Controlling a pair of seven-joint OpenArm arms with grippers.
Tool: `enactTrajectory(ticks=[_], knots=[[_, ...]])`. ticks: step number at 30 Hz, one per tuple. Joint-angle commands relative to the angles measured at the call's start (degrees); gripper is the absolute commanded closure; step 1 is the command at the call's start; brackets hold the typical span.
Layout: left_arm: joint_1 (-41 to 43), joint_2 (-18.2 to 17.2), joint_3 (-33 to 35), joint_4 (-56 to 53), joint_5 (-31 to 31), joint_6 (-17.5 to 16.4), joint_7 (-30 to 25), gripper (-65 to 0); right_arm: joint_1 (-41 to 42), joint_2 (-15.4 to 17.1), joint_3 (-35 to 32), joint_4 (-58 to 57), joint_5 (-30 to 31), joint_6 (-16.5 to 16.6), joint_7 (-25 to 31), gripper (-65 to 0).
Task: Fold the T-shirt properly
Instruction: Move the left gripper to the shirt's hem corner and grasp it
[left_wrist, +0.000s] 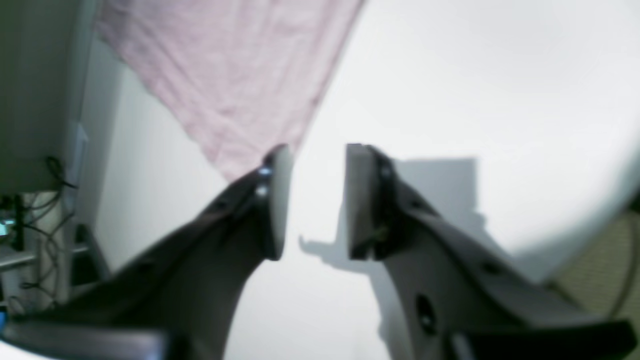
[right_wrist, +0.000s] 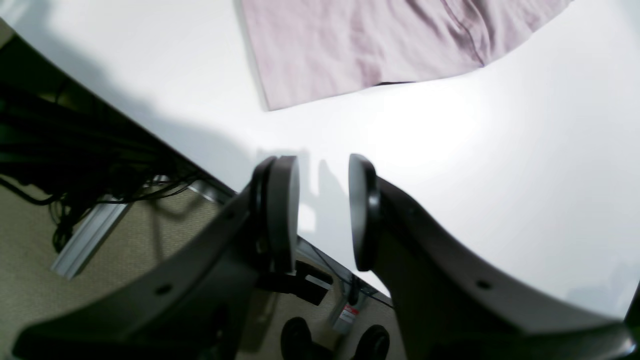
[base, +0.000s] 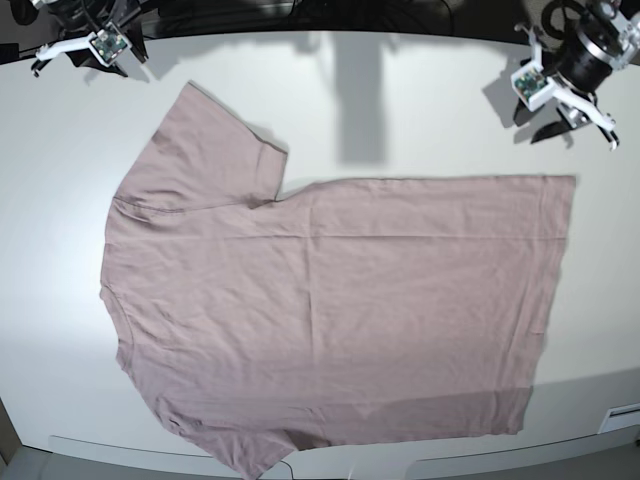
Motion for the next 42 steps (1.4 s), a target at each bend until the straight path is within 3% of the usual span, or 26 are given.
enactTrajectory(ticks=[1, 7, 10, 16, 26, 38, 42], knots=[[-0.7, -1.3, -0.2, 0.0, -0.4, 0.7, -1.6, -22.6, -0.7, 0.4, 0.4, 0.9, 0.1, -0.4, 1.1, -18.1], [-6.6, -5.5, 0.0, -7.9, -0.2, 0.7, -5.4, -26.7, -0.7, 0.4, 0.4, 0.9, 0.3, -0.4, 1.1, -18.5], [-10.3, -7.7, 1.0, -13.5, -0.2, 0.7, -5.8, -26.7, -0.7, 0.3, 0.4, 0.9, 0.3, -0.5, 1.1, -23.7], [-17.9, -10.9, 8.0, -24.2, 3.0, 1.8, -5.8, -26.7, -0.7, -0.5, 0.4, 0.9, 0.3, -0.5, 1.1, -24.1], [-26.7, -12.9, 17.9, -38.1, 5.8, 5.5, -5.8, -26.7, -0.7, -3.6, 0.4, 0.9, 0.2, -0.9, 1.1, -24.1], [-31.0, -13.0, 18.6, -46.3, 5.9, 5.4, -5.9, -26.6, -0.7, -3.6, 0.4, 0.9, 0.2, -0.9, 1.1, -24.1], [-30.9, -13.1, 18.6, -46.8, 9.1, 5.4, -5.8, -26.2, -0.7, -3.6, 0.4, 0.9, 0.0, -0.9, 1.1, -24.1]])
